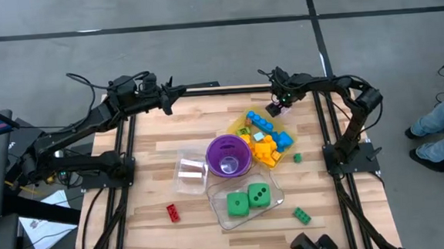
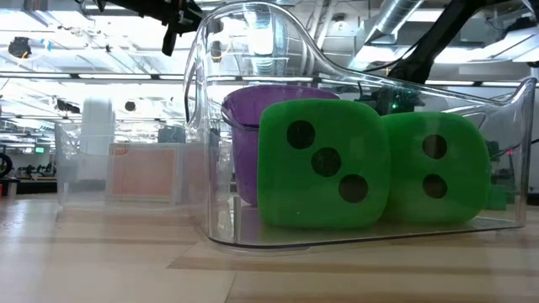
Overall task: Pick & Place Toys
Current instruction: Put the red deck of cards into the white bin
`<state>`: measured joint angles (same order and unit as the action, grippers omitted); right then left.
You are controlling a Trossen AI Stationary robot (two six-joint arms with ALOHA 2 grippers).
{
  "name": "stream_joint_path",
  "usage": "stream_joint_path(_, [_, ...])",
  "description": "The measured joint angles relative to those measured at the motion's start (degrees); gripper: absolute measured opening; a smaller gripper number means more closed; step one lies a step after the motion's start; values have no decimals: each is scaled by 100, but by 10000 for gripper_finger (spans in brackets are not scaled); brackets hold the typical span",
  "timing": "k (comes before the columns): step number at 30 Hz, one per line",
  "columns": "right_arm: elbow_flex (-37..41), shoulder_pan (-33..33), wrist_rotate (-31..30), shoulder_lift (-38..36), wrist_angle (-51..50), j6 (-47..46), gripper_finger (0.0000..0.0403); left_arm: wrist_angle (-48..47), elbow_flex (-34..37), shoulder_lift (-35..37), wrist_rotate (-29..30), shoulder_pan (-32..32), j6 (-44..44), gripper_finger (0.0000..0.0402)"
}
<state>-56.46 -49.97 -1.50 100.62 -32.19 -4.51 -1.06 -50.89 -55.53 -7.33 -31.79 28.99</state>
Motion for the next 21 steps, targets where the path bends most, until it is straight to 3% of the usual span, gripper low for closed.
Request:
stream_joint_path(4, [-7,-7,-2,-9,-156,0,298,0,0,0,-2,0,-2,1])
stream_joint_path(13, [6,-14,17,-145,-513,21,309,2,-2,0,0,0,-9,1])
stream_joint_path(21, [11,-36,53,-1086,-756,135,304,215,-2,0,-2,0,-20,3])
